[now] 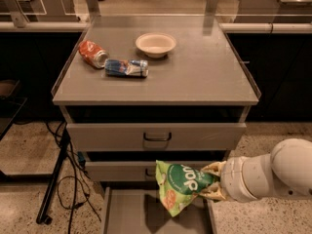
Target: Place green rice chip bag into bottom drawer
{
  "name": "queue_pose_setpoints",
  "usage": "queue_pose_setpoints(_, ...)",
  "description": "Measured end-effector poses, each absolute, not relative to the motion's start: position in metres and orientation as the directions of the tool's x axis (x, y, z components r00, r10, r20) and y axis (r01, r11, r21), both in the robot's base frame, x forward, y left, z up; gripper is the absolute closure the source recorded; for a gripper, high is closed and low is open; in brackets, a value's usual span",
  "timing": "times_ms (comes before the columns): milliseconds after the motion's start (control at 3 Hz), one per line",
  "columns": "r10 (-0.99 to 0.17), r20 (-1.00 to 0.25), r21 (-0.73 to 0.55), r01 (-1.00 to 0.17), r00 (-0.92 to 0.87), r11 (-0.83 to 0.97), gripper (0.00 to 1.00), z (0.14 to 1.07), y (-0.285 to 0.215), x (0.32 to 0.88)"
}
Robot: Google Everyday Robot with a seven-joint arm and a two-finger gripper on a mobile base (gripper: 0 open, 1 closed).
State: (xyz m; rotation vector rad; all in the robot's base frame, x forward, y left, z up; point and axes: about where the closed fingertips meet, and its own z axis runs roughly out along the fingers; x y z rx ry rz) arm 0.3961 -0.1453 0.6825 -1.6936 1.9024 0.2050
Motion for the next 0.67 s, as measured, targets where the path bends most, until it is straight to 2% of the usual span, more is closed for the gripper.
queue_pose_setpoints(667, -0.864, -0.504, -0.265, -0.951, -0.001, 0.156, 1.00, 0.668, -0.132, 0.408)
